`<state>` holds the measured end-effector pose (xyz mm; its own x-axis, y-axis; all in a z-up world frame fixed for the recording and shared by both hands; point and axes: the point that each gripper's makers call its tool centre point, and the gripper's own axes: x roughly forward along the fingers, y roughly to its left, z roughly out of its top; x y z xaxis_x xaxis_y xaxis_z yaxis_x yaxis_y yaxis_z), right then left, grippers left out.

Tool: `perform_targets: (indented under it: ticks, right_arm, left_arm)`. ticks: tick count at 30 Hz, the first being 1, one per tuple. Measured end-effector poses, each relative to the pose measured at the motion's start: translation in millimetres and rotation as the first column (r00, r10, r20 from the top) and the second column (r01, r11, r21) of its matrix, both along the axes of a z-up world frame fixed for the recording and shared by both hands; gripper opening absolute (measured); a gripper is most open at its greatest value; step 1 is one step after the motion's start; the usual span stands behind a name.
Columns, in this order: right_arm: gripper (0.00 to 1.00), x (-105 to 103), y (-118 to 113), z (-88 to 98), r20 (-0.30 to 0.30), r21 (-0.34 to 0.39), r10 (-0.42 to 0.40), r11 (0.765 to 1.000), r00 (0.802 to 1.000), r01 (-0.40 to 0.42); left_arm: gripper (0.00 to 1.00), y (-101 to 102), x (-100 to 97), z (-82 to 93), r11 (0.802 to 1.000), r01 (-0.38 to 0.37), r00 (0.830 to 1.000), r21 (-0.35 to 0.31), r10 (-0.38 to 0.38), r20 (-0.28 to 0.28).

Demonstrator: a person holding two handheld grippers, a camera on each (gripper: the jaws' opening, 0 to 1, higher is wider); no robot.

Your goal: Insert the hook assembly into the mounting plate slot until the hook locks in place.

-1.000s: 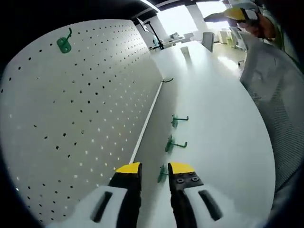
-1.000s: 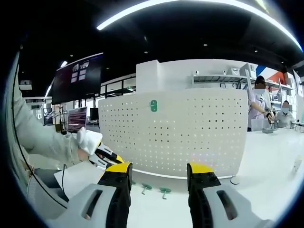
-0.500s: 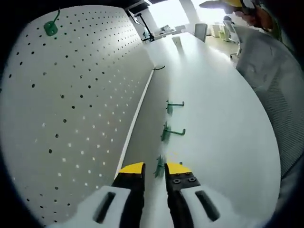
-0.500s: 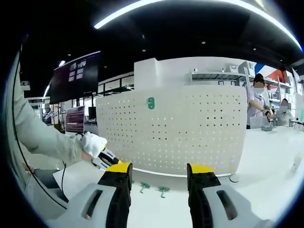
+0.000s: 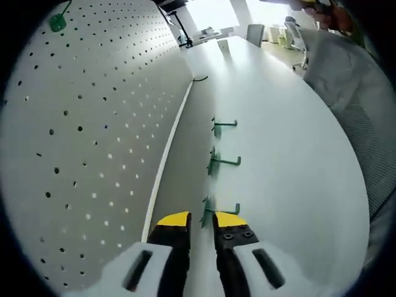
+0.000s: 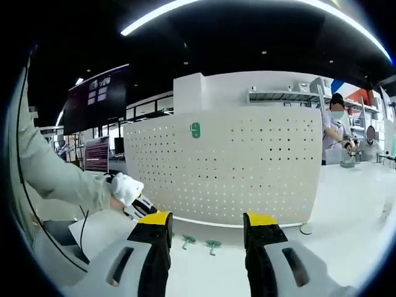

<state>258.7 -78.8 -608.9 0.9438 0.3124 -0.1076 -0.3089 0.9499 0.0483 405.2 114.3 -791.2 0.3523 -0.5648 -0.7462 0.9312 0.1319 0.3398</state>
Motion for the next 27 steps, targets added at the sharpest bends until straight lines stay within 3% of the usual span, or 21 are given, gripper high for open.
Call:
perform_targets:
  ticks: [27]
  right_arm:
    - [0.44,6,-6,-13.5,-0.04,0.007,-0.027,1.0,0.999,0.027]
  left_arm:
    - [0.12,-2,9.3,-25.1,0.995,0.066,0.993,0.071,-0.058,-0.104]
